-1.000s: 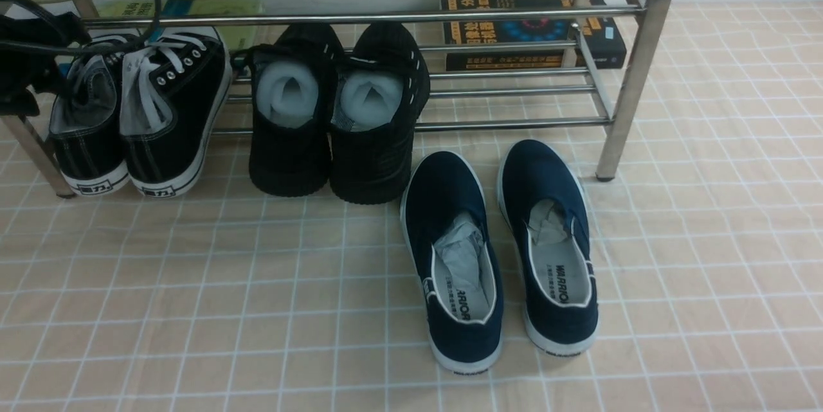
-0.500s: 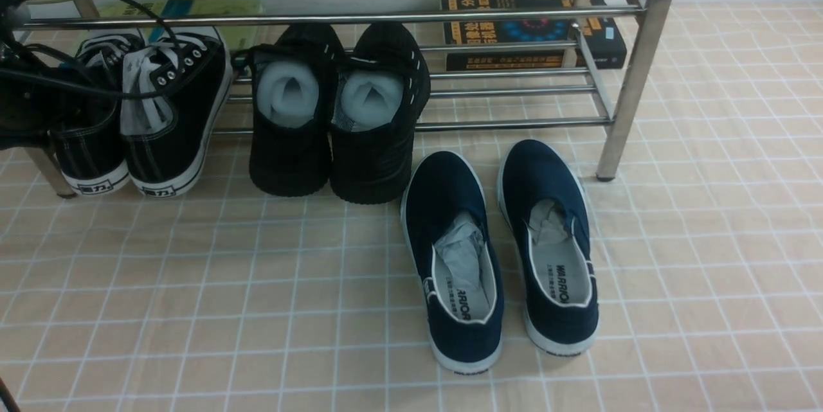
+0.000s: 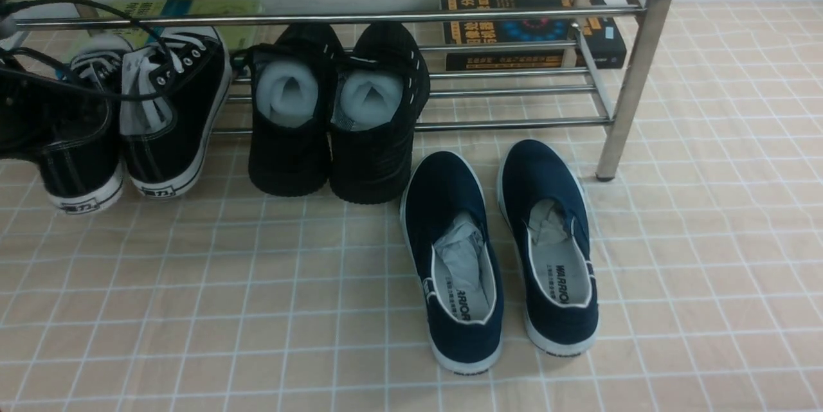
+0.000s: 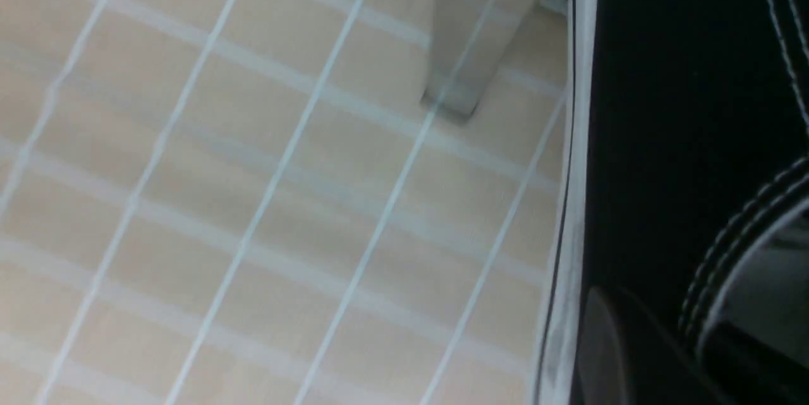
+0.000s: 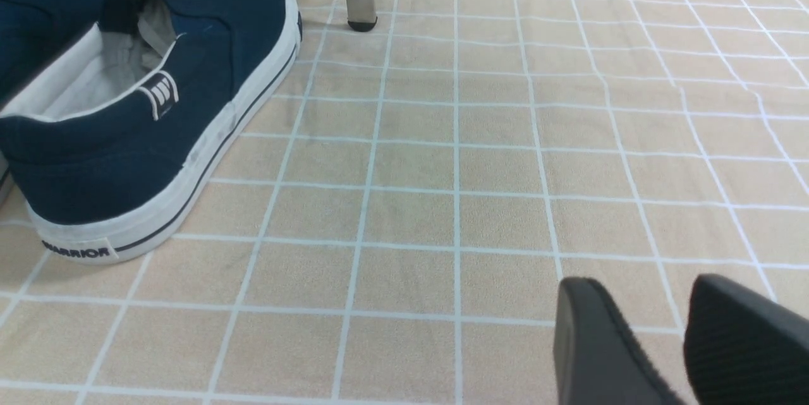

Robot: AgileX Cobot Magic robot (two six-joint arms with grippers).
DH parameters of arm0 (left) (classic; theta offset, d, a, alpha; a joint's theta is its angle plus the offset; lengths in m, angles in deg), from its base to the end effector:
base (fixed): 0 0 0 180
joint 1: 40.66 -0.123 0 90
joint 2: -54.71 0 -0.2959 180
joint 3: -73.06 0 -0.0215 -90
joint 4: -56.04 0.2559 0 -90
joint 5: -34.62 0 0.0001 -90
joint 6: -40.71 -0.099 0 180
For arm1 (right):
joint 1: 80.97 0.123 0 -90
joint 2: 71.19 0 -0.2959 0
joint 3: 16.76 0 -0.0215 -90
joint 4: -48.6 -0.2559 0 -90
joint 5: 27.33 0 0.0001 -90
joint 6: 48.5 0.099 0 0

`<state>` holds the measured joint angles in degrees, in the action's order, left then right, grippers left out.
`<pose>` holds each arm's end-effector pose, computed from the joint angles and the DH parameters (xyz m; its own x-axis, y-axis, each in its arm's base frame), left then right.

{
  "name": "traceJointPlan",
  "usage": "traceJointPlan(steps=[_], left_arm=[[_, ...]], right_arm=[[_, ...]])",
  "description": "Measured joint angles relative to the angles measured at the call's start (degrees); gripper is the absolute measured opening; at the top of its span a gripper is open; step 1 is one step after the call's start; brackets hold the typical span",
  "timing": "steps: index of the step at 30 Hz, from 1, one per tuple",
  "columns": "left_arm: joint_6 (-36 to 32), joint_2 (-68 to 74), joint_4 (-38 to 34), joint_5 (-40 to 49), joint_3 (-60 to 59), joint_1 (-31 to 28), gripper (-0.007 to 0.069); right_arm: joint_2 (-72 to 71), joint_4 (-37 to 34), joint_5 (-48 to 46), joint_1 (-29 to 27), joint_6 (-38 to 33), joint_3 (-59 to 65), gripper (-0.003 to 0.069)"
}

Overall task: Take the shoes off the shelf from the light coffee tablecloth by hand.
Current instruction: 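Set the held shoe down on the floor in front of the rack with the left gripper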

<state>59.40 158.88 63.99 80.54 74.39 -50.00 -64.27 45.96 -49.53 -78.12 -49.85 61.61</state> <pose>0.3715 0.0711 0.2900 -0.7708 -0.3560 -0.5283 -0.3984 0.9165 -0.0364 0.0538 0.0044 0.1713 -0.3010 0.0041 -0.9536 -0.0606 0.9979 0.0234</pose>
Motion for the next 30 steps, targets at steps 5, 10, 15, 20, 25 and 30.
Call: traceJointPlan(steps=[5,10,15,20,25,30], left_arm=[[-1.7,-11.5,1.9,10.5,-0.2,-0.1,0.0011],[-3.6,-19.1,4.9,18.5,-1.4,0.0,0.0012],[-3.6,-22.8,4.1,18.9,-9.8,0.0,0.0012],[-0.7,-24.6,2.0,12.4,-19.7,0.0,0.0012],[4.5,-24.9,3.3,1.9,-28.3,0.0,0.0014],[7.2,-24.8,5.5,-7.0,-33.7,0.0,0.0015]], right_arm=[[0.0,0.0,0.0,0.0,0.0,0.0,0.0239],[0.0,0.0,0.0,0.0,0.0,0.0,0.0239],[0.0,0.0,0.0,0.0,0.0,0.0,0.0239],[0.0,0.0,0.0,0.0,0.0,0.0,0.0239],[0.0,0.0,0.0,0.0,0.0,0.0,0.0239],[0.0,0.0,0.0,0.0,0.0,0.0,0.0239]])
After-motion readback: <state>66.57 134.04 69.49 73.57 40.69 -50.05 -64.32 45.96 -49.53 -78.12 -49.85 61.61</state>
